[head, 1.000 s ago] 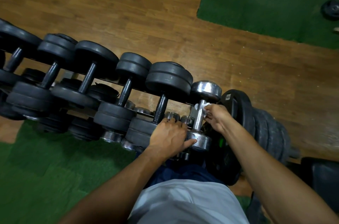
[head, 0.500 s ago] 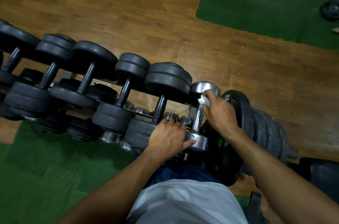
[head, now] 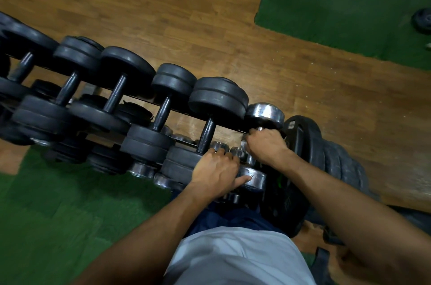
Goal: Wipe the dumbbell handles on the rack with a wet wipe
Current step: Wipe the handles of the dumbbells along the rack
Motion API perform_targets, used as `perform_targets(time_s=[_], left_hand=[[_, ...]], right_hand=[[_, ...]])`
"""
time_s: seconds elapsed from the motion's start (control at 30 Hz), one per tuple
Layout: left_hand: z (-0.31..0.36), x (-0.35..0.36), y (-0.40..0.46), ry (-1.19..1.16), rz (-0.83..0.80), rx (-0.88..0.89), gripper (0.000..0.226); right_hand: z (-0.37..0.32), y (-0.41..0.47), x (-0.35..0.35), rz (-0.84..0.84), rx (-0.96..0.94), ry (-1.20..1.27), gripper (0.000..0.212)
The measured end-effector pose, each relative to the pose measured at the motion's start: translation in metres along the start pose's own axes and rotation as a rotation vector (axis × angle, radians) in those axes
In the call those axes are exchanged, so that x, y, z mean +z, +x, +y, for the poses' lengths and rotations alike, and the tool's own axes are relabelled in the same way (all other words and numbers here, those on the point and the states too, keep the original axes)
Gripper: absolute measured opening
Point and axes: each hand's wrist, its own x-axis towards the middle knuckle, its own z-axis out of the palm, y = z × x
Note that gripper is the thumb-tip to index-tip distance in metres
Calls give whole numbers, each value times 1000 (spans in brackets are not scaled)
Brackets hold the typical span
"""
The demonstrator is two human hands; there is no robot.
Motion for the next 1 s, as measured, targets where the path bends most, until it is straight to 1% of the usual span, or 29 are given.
perform_targets(time_s=[0.07, 0.17, 0.27, 0.37, 0.5, 0.63, 0.73, 0.77, 0.83, 0.93, 1.0], left_hand=[[0, -2, 0, 2, -1, -4, 71], [0, -3, -1, -9, 5, -8, 70], [0, -3, -1, -21, 10, -12, 69], [0, -2, -1, -22, 8, -17, 70], [0, -2, -1, -15, 12, -7, 72], [0, 0, 1, -24, -2, -17, 72], [1, 3, 2, -23, -4, -15, 72], [1, 4, 2, -23, -3, -12, 72], [1, 5, 2, -24, 2, -8, 72], [1, 6, 2, -10, 10, -15, 73], [1, 7, 2, -6, 11, -17, 73]], right_hand=[[-8, 6, -4, -142, -30, 5, 35], [-11, 8, -4, -330, -73, 84, 41], [-9, 6, 2, -396, -157, 178, 30], [-1, 0, 7, -367, -158, 319, 21], [10, -19, 9, -253, -120, 537, 21], [18, -38, 12, -190, -55, 682, 17], [21, -50, 13, -151, -2, 640, 17], [22, -53, 13, -158, 24, 610, 16], [23, -57, 17, -197, 88, 629, 11], [22, -60, 28, -236, 147, 640, 24], [20, -60, 33, -236, 170, 675, 29]])
